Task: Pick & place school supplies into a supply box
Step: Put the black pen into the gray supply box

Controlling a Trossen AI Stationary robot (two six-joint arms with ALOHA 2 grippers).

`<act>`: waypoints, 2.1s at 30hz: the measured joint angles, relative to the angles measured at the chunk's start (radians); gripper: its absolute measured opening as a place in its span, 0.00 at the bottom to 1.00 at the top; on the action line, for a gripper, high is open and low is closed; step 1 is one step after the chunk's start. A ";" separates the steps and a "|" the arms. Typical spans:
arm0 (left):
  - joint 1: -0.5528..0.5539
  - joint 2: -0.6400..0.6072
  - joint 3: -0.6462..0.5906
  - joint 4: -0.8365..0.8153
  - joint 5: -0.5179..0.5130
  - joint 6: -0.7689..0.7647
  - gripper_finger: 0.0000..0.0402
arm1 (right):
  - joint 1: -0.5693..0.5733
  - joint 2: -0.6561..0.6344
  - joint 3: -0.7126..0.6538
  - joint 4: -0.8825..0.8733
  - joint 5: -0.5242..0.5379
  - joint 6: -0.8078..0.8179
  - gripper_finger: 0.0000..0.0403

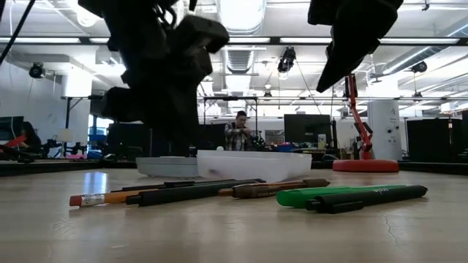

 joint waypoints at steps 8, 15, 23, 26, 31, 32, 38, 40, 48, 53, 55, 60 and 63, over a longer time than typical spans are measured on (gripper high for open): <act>-0.041 0.101 0.067 -0.006 -0.032 -0.031 0.20 | 0.000 0.000 -0.002 -0.007 -0.001 0.028 0.61; -0.063 0.207 0.259 -0.286 -0.117 -0.061 0.15 | 0.000 0.000 -0.004 -0.009 -0.002 0.060 0.61; -0.063 0.272 0.321 -0.278 -0.088 -0.056 0.15 | 0.000 0.000 -0.006 -0.009 -0.002 0.062 0.61; -0.063 0.272 0.307 -0.276 -0.088 -0.070 0.15 | 0.000 0.000 -0.006 -0.009 -0.002 0.062 0.61; -0.063 0.272 0.286 -0.262 -0.087 -0.072 0.15 | 0.000 0.000 -0.006 -0.009 -0.002 0.062 0.61; -0.063 0.272 0.286 -0.259 -0.086 -0.072 0.15 | 0.000 0.000 -0.006 -0.009 -0.002 0.062 0.61; -0.058 0.270 0.268 -0.246 -0.085 -0.072 0.15 | 0.000 0.000 -0.013 -0.009 -0.002 0.062 0.61; -0.058 0.267 0.253 -0.238 -0.079 -0.072 0.15 | 0.000 0.000 -0.018 -0.009 -0.002 0.062 0.61; -0.055 0.264 0.201 -0.184 -0.026 -0.029 0.05 | 0.000 0.000 -0.046 -0.004 -0.001 0.076 0.61; -0.042 0.265 0.206 -0.191 0.011 0.019 0.03 | 0.002 0.000 -0.052 -0.004 -0.001 0.081 0.61; -0.038 0.255 0.214 -0.196 0.018 0.026 0.03 | 0.003 0.000 -0.052 -0.004 -0.001 0.081 0.61; -0.018 0.184 0.221 -0.210 0.014 0.043 0.02 | 0.015 -0.015 -0.052 -0.004 0.054 0.081 0.61; 0.005 0.096 0.225 -0.181 -0.022 0.058 0.02 | 0.031 -0.052 -0.052 -0.006 0.145 0.103 0.61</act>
